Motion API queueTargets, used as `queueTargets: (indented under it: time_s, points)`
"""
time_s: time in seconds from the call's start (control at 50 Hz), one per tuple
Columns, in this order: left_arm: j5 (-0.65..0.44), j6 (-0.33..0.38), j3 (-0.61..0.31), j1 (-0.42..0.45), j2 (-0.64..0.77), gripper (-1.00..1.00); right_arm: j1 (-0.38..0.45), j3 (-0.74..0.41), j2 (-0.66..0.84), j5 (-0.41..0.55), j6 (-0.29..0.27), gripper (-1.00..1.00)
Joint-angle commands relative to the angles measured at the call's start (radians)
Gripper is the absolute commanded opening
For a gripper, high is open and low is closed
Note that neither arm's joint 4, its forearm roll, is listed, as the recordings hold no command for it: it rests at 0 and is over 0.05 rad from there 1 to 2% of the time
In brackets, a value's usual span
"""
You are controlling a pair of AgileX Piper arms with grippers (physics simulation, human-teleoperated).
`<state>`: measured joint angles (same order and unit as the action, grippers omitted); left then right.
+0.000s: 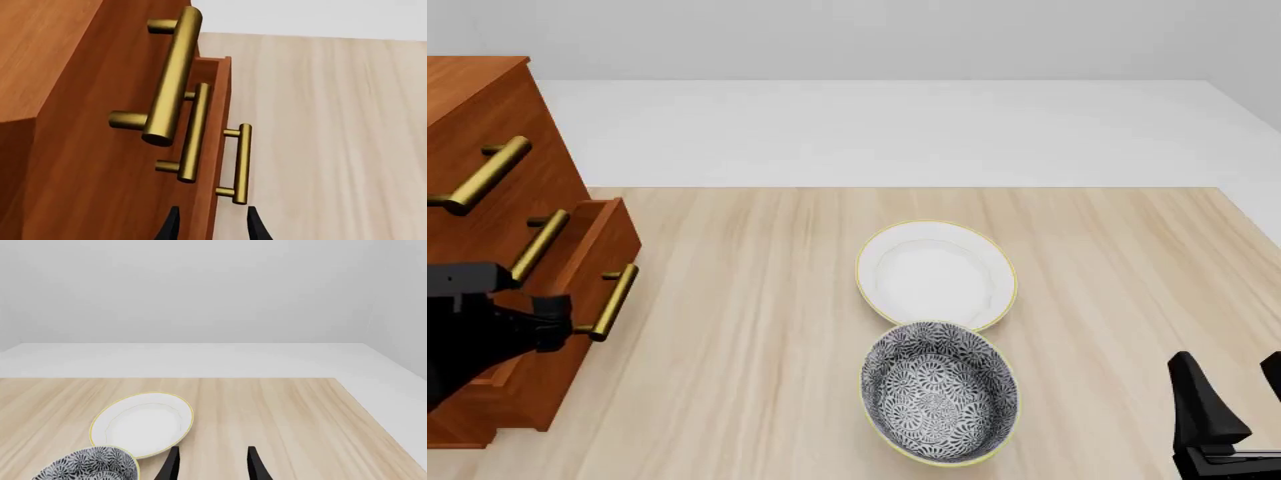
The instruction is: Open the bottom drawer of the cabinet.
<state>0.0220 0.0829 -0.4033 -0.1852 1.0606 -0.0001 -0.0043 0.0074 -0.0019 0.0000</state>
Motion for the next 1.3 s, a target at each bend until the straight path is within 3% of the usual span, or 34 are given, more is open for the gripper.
queueTargets:
  time_s: [0.02, 1.3]
  points:
    - [0.016, 0.01, 0.006, -0.014, 0.023, 1.0, 0.0, 0.0, 0.0, 0.0, 0.0, 1.0]
    - [0.141, -0.012, 0.011, -0.016, 0.21, 1.0, 0.0, 0.0, 0.0, 0.0, 0.0, 1.0]
